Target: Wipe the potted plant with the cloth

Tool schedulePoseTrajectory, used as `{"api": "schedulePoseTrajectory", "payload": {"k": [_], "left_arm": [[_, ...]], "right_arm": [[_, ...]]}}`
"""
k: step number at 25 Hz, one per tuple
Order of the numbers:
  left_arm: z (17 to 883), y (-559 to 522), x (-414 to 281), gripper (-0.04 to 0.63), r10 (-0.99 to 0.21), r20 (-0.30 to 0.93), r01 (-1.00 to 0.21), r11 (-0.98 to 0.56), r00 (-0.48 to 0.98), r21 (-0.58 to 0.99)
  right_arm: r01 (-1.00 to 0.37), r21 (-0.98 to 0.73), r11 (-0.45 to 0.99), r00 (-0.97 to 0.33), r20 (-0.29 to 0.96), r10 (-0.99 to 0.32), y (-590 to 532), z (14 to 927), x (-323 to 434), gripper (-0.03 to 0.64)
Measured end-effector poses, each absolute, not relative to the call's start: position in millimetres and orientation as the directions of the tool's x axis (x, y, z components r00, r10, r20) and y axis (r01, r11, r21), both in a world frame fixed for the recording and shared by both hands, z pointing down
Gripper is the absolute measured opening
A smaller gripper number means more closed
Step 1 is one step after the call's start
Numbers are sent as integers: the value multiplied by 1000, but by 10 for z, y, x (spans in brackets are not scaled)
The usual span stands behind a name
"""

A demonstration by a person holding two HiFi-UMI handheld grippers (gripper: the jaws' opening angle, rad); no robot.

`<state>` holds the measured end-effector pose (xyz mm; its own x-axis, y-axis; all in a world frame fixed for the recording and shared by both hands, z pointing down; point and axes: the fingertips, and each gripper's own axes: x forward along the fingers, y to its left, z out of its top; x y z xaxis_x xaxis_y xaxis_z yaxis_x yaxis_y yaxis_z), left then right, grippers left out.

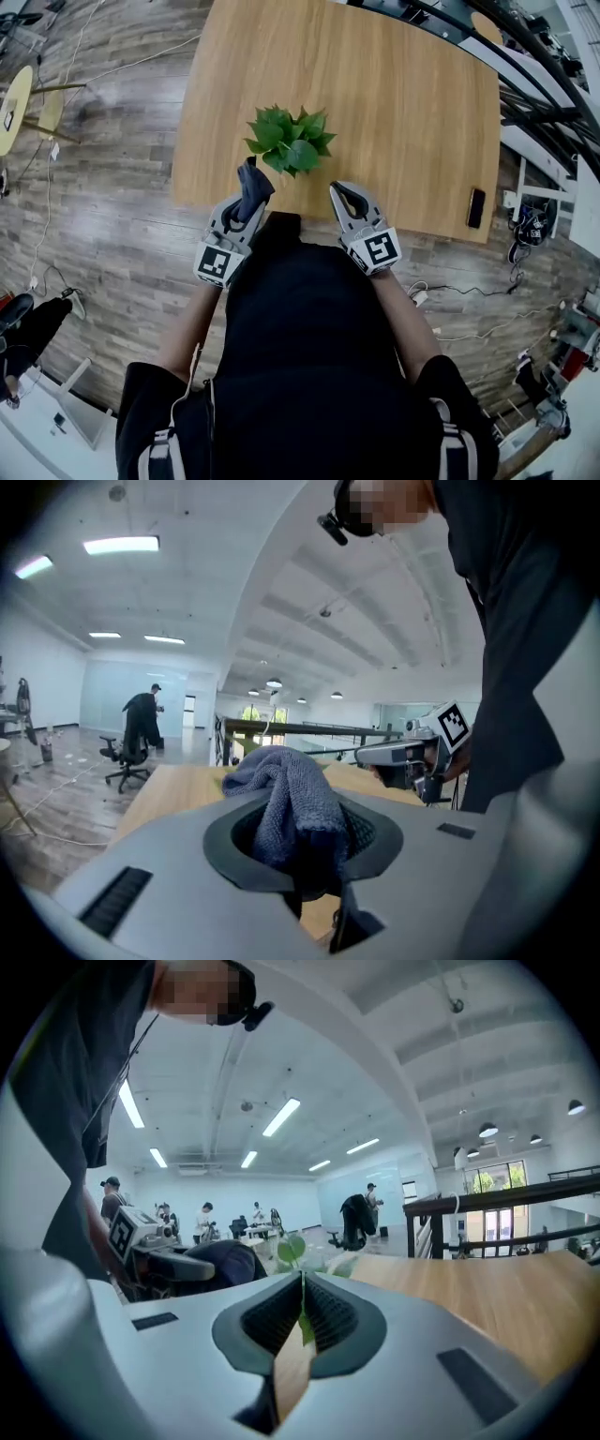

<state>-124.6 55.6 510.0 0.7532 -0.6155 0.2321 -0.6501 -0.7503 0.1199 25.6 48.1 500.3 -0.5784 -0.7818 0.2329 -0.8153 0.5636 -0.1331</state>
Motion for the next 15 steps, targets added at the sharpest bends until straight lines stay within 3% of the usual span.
{"api": "schedulePoseTrajectory", "payload": {"k": [7,15], "left_arm": [[4221,1156,-704,114,-696,78,-700,-705,714,113],[4079,2219,-158,114,-689,57,-691,-718,722,80]], "right_arm": [[-828,-38,560,-560,-2,-828,1273,3924,178,18],[-863,-57,502,-501,-35,-865,2382,3785,369,18]]}}
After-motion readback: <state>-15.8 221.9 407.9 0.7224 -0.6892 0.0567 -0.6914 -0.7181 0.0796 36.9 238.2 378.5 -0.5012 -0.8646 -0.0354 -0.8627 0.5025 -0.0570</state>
